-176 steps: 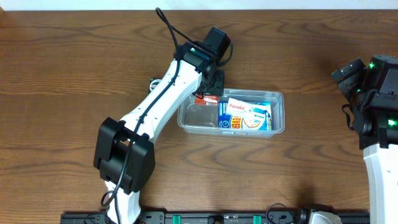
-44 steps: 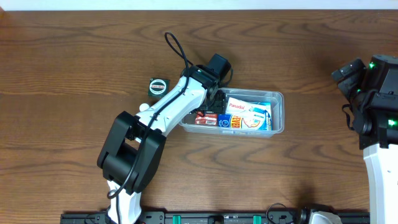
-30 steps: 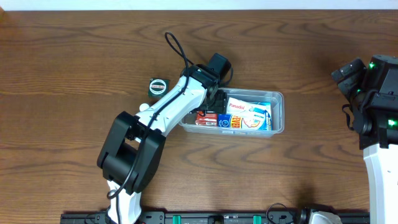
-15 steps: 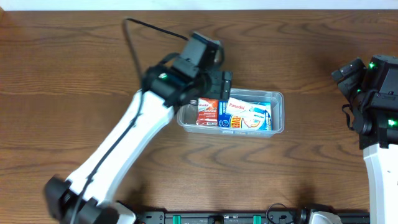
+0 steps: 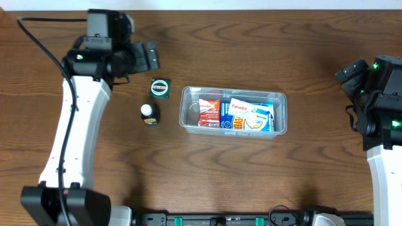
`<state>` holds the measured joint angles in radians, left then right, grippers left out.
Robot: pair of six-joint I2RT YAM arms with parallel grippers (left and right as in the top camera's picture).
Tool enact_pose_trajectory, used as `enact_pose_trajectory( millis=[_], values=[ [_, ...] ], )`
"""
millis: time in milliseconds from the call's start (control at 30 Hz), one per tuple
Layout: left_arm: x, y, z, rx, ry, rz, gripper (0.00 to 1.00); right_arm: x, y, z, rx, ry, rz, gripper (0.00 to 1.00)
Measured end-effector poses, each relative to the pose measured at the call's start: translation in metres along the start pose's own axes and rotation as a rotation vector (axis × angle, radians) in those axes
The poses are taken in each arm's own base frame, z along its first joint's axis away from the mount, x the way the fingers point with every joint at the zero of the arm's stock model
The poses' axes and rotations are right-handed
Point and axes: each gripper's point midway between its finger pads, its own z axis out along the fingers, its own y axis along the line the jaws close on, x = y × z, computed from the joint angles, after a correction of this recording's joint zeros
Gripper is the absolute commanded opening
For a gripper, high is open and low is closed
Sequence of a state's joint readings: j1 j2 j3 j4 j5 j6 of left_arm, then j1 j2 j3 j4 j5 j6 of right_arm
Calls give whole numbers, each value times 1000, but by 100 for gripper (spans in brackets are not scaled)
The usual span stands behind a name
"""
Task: Pack container
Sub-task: 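Open the left gripper and lift it back toward the left, then move the left gripper over the green Zam-Buk tin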
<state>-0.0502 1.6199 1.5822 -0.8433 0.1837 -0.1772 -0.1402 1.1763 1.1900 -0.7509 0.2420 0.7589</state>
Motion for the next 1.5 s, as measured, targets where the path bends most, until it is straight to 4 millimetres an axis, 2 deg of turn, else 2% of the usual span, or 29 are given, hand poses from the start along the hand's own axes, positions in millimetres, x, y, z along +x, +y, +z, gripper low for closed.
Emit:
enact_pose_trajectory(
  millis=[200, 433, 500, 600, 733, 867, 1033, 1133, 1500],
  values=[
    [13, 23, 32, -98, 152, 29, 98, 0, 0, 0, 0, 0, 0, 99],
    [-13, 26, 41, -154, 208, 73, 98, 0, 0, 0, 0, 0, 0, 99],
    [-15, 26, 45, -158, 218, 77, 98, 0, 0, 0, 0, 0, 0, 99],
    [-3, 30, 58, -168, 286, 81, 98, 0, 0, 0, 0, 0, 0, 99],
    [21, 34, 89, -180, 402, 102, 98, 0, 0, 0, 0, 0, 0, 99],
    [34, 26, 113, -172, 449, 145, 98, 0, 0, 0, 0, 0, 0, 99],
    [39, 2, 119, -150, 445, 202, 98, 0, 0, 0, 0, 0, 0, 99],
    [43, -4, 121, -146, 451, 213, 98, 0, 0, 0, 0, 0, 0, 99],
    [62, 14, 145, -171, 541, 193, 98, 0, 0, 0, 1, 1, 0, 99]
  ],
)
